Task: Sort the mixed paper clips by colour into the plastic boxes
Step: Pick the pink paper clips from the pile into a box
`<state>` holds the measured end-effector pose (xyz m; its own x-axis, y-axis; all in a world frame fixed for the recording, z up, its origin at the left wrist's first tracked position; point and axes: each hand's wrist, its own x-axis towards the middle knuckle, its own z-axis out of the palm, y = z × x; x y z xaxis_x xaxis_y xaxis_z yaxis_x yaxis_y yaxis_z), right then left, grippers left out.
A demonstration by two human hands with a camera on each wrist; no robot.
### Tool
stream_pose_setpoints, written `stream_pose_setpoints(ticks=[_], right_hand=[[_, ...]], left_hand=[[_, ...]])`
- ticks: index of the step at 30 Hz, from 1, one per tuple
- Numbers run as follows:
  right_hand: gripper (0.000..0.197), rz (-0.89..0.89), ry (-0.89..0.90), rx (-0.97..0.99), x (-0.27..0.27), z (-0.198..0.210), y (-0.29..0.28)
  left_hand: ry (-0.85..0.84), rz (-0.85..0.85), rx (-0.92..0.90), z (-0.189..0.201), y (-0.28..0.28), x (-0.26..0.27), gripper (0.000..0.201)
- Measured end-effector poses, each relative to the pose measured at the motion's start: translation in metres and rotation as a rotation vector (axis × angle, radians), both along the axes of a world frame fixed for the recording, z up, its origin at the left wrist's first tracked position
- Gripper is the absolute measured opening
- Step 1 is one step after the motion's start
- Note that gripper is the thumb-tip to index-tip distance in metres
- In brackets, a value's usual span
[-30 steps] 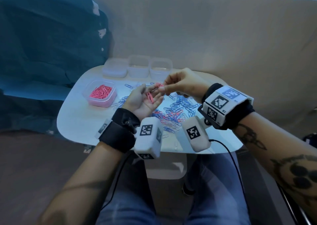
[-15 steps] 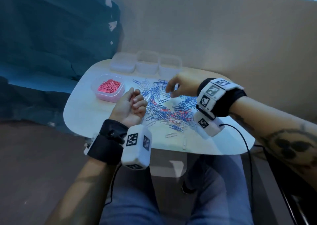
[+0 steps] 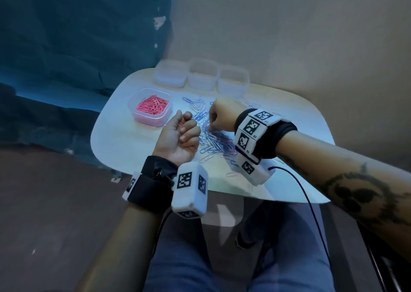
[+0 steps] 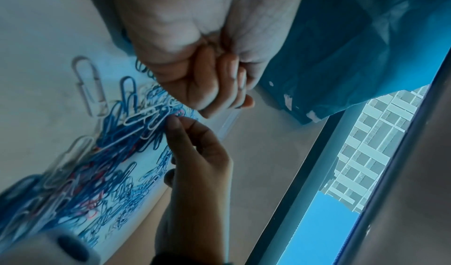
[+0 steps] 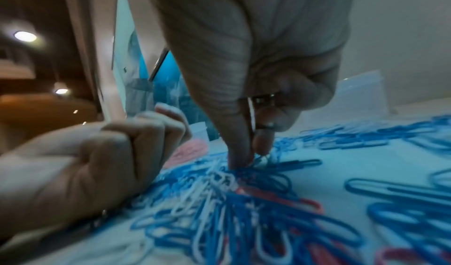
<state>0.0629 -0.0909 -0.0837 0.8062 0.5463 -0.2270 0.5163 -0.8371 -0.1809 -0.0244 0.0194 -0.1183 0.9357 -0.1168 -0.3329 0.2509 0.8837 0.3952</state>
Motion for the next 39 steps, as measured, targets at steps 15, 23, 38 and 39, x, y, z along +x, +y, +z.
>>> stream_pose_setpoints(ticks=[15,23,38,39], right_hand=[[0.006,-0.162,0.32,0.6,-0.024,0.046,-0.012],[0.026,-0.087,0.1,0.135,-0.039,0.034,-0.104],[0.037,0.004,0.05,-0.048,-0.021,0.007,-0.112],[0.036,0.012,0.055,-0.02,-0.022,0.006,-0.111]], left_hand=[[-0.037,0.134,-0.011,0.013,-0.025,0.004,0.044],[0.089,-0.078,0.118,0.011,-0.031,-0.012,0.058],[-0.328,-0.712,2.284,0.039,-0.057,0.022,0.025],[-0.33,-0.729,2.277,0.04,-0.056,0.023,0.026]])
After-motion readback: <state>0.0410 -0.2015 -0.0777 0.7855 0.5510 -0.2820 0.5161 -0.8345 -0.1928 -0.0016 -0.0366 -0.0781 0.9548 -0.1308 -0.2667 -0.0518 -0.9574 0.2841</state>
